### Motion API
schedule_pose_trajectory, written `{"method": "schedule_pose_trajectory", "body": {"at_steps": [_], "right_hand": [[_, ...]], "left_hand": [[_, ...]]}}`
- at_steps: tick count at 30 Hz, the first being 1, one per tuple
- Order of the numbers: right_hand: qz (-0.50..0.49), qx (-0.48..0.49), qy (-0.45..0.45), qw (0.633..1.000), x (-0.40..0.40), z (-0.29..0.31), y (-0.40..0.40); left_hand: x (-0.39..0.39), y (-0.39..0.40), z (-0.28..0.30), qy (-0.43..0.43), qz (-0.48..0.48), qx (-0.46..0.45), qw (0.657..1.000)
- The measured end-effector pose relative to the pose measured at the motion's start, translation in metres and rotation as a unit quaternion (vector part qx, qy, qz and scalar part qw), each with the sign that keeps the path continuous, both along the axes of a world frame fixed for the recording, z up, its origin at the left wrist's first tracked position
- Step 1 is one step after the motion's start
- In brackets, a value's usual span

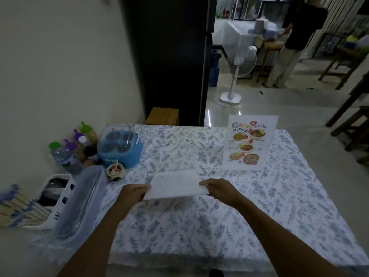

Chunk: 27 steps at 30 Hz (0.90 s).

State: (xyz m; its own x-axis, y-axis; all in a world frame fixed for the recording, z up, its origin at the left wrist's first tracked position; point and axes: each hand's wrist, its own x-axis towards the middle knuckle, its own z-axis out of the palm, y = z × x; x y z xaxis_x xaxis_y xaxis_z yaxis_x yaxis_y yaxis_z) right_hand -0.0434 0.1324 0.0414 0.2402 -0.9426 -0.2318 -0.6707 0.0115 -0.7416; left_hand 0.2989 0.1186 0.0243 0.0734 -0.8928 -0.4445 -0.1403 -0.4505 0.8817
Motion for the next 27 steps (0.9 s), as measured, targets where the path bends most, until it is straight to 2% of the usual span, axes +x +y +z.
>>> {"method": "schedule_pose_trajectory", "body": {"at_steps": [2, 4, 8, 14, 18, 27], "right_hand": [[-0.019, -0.043, -0.031, 0.998, 0.000, 0.005, -0.002], [-0.049, -0.060, -0.060, 0.995, 0.000, 0.014, -0.006], [-0.089, -0.119, -0.035, 0.988, 0.003, 0.028, -0.024], [-0.106, -0.117, -0.056, 0.986, 0.011, 0.023, -0.066], [-0.093, -0.134, -0.052, 0.985, 0.016, 0.016, -0.093], [-0.094, -0.045, 0.028, 0.994, 0.012, -0.055, -0.156]], "left_hand": [[0.000, -0.006, 0.009, 0.059, 0.035, -0.004, 0.998], [0.000, -0.012, 0.017, 0.083, 0.033, -0.011, 0.996], [-0.006, -0.025, 0.030, 0.013, -0.024, -0.081, 0.996], [-0.021, -0.066, 0.032, -0.093, -0.007, -0.177, 0.980], [-0.027, -0.090, 0.022, -0.089, 0.005, -0.161, 0.983], [-0.043, -0.139, -0.021, -0.152, 0.011, -0.141, 0.978]]}}
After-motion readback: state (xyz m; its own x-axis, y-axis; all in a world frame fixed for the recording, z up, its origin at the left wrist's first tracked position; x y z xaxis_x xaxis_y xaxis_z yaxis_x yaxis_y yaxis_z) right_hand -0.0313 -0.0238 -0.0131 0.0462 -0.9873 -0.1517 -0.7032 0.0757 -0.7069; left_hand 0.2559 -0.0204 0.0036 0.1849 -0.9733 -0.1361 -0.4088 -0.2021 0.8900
